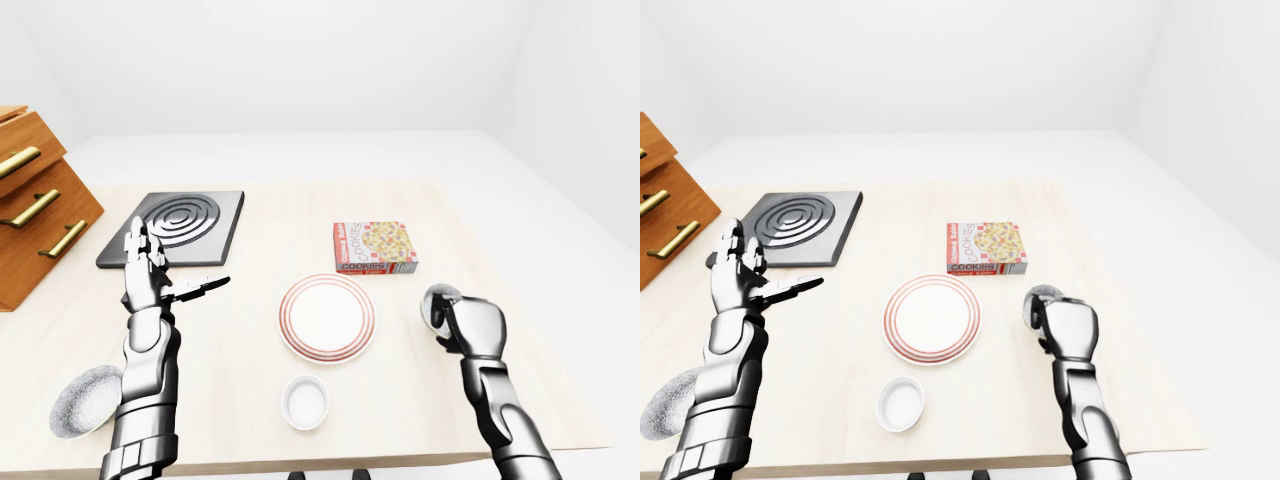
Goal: Pick the akita bowl next to the plate and place it on the plate.
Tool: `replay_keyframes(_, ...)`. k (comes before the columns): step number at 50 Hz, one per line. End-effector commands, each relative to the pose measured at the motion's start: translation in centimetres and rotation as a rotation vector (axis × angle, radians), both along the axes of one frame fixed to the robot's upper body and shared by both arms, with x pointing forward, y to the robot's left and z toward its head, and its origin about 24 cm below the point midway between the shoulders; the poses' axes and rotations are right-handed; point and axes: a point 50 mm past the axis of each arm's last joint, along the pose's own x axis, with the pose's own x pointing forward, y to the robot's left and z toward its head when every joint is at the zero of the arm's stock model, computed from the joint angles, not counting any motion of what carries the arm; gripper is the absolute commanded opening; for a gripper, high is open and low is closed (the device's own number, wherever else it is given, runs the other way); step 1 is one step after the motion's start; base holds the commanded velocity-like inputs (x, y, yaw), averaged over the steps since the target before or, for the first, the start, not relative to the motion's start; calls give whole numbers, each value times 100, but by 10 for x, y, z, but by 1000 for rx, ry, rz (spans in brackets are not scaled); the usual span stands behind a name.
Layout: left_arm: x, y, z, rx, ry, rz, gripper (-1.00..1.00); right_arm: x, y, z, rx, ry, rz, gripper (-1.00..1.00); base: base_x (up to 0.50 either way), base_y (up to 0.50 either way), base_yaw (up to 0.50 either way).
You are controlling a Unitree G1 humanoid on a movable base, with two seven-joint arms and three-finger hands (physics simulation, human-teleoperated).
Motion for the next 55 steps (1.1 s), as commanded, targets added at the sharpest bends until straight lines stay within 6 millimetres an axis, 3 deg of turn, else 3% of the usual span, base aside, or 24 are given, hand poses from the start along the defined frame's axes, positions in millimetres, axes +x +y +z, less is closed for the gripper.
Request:
replay_keyframes(1,-1,0,1,-4,-5,0,100,-10,4,59,-116,-255,12,-100,0,0,0)
replay_keyframes(3,0,0,-1,-7,3,1,100,-16,7,78,-131,-342,8,-100,0,0,0)
replay_keyframes(6,0,0,-1,-7,3,1,100,-16,6,79,-132,-345,1,-100,0,0,0)
replay_keyframes(7,0,0,-2,-9,7,2,100,-26,10,99,-117,-440,5,-100,0,0,0)
replay_keyframes(11,0,1,-2,-13,7,4,100,-28,9,105,-116,-472,-13,-100,0,0,0)
replay_keyframes(18,-1,1,0,-15,0,6,100,-31,11,140,-40,-646,-1,-100,0,0,0)
replay_keyframes(24,0,1,-1,-22,2,7,100,-25,23,155,27,-611,72,-100,0,0,0)
replay_keyframes(33,0,2,-1,-28,3,8,100,-18,56,182,103,-541,267,-100,0,0,0)
replay_keyframes(48,0,2,-2,-30,4,7,100,-13,93,190,109,-473,415,-100,0,0,0)
replay_keyframes(55,1,2,-1,-30,4,6,100,-5,102,178,98,-405,429,-100,0,0,0)
